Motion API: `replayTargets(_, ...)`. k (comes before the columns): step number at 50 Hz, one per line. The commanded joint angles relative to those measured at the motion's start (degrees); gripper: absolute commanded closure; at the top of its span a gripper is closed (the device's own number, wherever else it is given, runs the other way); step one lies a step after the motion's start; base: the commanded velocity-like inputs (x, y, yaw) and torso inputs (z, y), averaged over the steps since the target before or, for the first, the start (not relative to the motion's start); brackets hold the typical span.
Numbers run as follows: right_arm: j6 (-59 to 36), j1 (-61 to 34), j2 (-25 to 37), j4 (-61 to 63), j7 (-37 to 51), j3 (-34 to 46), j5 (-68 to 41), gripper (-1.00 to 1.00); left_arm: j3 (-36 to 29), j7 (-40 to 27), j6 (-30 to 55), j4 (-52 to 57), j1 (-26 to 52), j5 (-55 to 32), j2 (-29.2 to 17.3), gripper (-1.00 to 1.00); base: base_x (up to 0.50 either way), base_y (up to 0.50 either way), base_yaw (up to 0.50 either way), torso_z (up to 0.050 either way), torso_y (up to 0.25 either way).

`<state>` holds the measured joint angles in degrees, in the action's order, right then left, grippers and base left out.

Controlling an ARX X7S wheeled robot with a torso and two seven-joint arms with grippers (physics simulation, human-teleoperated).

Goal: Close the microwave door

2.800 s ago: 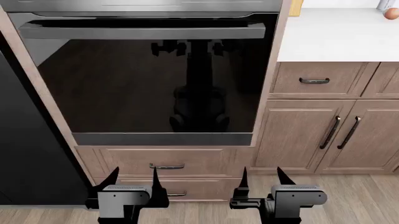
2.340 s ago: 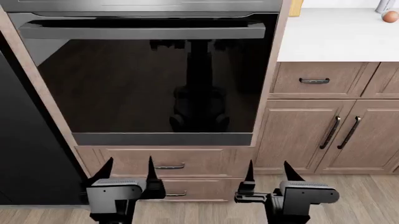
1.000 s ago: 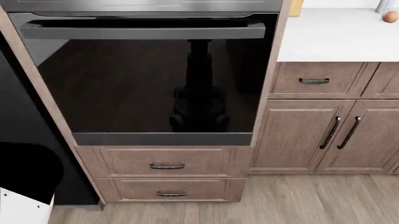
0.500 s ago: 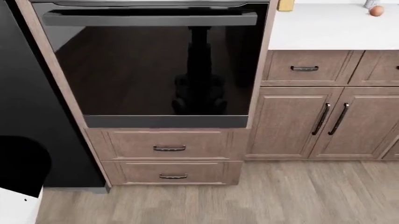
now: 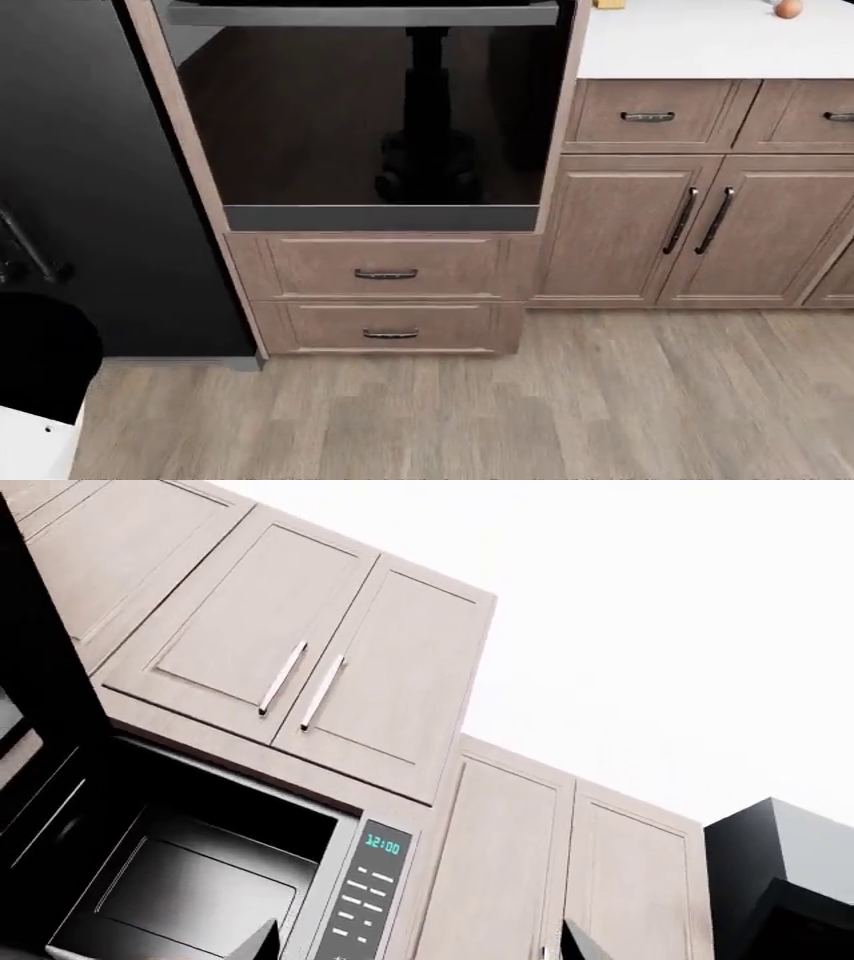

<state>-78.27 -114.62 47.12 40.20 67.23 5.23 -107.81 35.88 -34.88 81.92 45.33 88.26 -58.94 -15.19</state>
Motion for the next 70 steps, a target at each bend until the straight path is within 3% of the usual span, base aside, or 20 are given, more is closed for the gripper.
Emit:
replayTargets(1, -0.47, -0.66, 0.54, 1.19, -1.65, -0.06, 1.27, -1.0, -0.28, -0.88, -0.78, -0.46, -0.44, -0.81, -0.42, -1.0, -0.06, 0.5, 0.0, 0.0, 0.0)
replayTargets(70, 1.98, -2.31, 2.5, 2.54, -3.21, 3.32, 2.33, -1.0, -2.51, -5.38, -5.6, -1.81, -2.31, -5.95, -3.36, -1.0, 0.0, 0.5, 0.0, 0.0, 0.0)
